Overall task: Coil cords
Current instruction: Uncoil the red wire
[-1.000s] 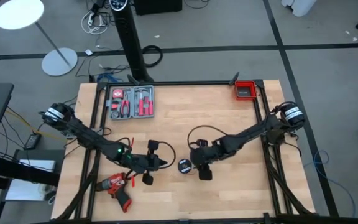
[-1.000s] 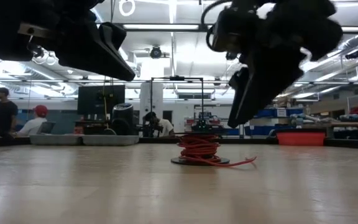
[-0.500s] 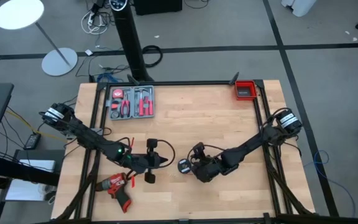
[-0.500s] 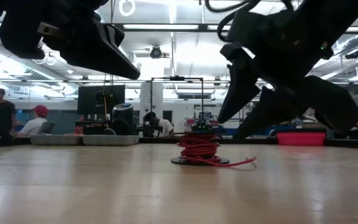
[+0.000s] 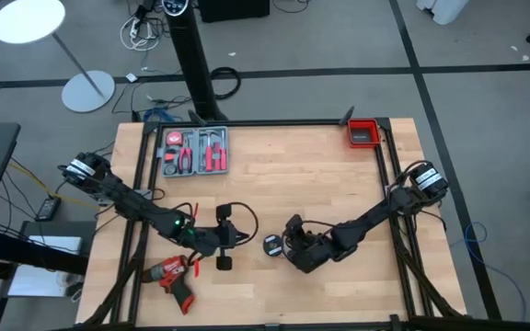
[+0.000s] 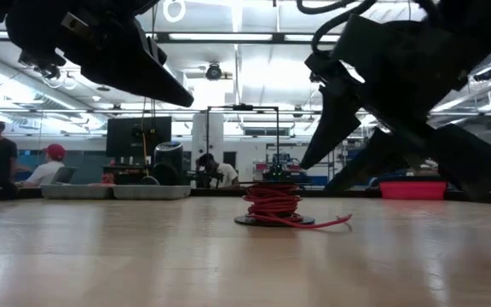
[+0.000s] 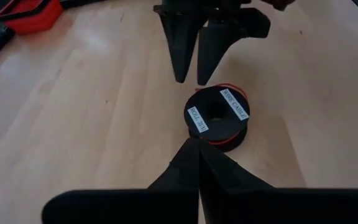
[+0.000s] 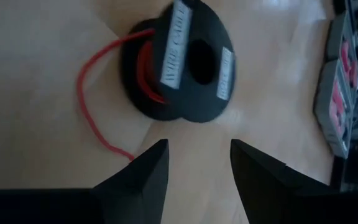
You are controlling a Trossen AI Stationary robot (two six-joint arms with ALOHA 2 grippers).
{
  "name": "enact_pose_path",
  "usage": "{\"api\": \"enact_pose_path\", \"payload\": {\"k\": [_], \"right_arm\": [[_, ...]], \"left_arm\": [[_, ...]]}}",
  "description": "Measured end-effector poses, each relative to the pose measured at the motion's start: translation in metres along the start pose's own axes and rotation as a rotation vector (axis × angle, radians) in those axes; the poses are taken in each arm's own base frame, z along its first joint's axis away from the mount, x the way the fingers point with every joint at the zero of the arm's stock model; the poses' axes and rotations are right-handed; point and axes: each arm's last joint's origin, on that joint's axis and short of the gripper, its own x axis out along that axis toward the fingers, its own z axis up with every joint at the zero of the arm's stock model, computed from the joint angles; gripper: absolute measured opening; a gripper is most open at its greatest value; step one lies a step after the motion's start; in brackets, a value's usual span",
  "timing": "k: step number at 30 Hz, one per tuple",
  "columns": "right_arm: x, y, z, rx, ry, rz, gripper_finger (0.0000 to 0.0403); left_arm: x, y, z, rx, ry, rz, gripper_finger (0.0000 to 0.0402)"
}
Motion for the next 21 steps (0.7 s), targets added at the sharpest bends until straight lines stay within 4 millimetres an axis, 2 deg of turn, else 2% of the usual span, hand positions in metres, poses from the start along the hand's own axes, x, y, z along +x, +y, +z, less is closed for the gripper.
{"api": "enact_pose_path", "payload": {"k": [3,11,21], "right_arm": [[-0.002,0.008,-0.002,-0.014,-0.022,-0.013,0.0169],[-0.005,0.014,0.003,-0.059,-0.115,-0.080,0.0169],[0.006,0.019,0.008,-0.137,-0.184,-0.095,0.0168]], "left_arm": [[0.001,-0.001,-0.001,-0.017,0.008,-0.010,0.0001],[0.007,-0.001,-0.004,-0.042,0.013,0.001,0.0001],[0.007,-0.001,-0.003,-0.054,0.004,-0.002,0.0001]]}}
